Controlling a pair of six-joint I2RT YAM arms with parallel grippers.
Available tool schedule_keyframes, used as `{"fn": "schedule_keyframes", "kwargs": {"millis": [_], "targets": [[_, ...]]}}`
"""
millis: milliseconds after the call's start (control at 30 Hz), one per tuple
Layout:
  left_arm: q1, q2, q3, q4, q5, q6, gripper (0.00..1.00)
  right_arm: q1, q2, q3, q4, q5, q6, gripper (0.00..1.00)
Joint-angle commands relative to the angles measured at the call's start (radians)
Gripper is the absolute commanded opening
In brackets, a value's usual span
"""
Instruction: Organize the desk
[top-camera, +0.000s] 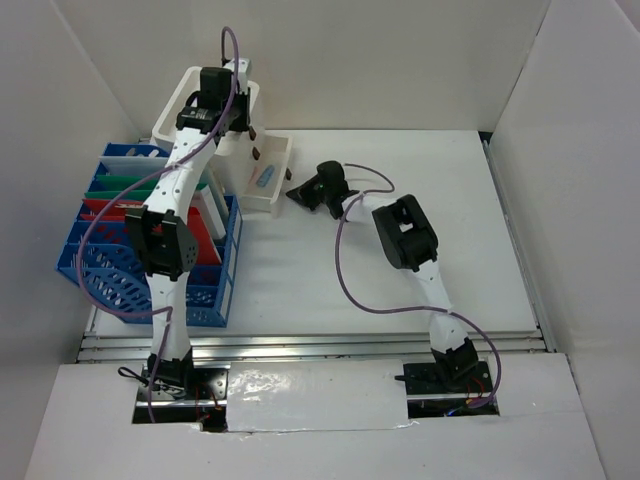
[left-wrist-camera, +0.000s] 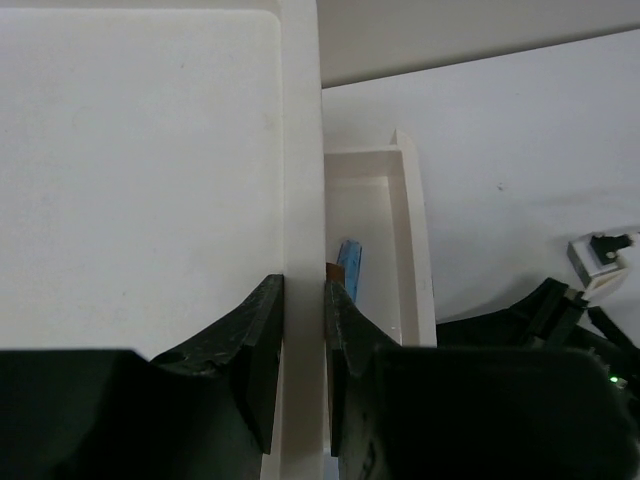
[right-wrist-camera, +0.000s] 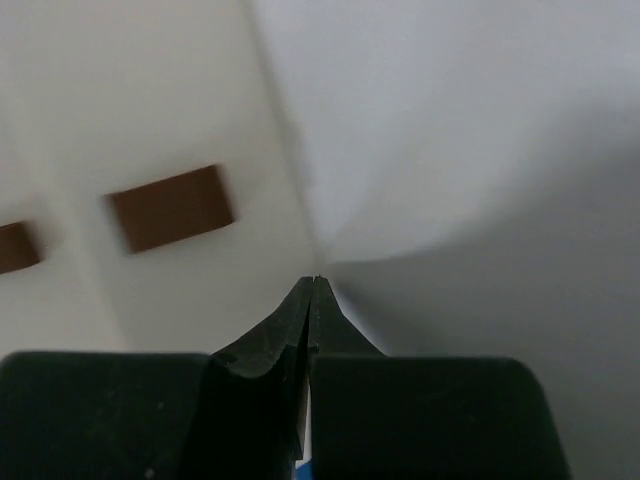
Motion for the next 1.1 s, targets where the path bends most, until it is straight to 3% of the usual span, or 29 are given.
{"fn": "schedule_keyframes", "kwargs": {"millis": [0, 267, 500, 667, 1067], "targets": [[-0.078, 0.021, -0.001, -0.088, 0.199, -0.057, 0.00, 0.006, -0.070, 0.029, -0.073, 0.115, -0.038, 0.00], [-0.078, 0.001, -0.008, -0.089, 0.223, -0.069, 0.00, 0.012, 0.074, 0.238, -0.003, -0.080, -0.078, 0.00], [-0.082, -0.020, -0.057, -0.074, 0.237, -0.094, 0.00, 0.015, 0.221, 0.577, -0.187, -0.117, -0.135, 0.00], [-0.084, -0.031, -0.074, -0.066, 0.216, -0.117, 0.00, 0.018, 0.234, 0.531, -0.149, -0.127, -0.109, 0.00], [-0.085, -0.137, -0.217, 0.004, 0.119, -0.238, 0.00, 0.067, 0.321, 0.620, -0.028, -0.144, 0.023, 0.02]]}}
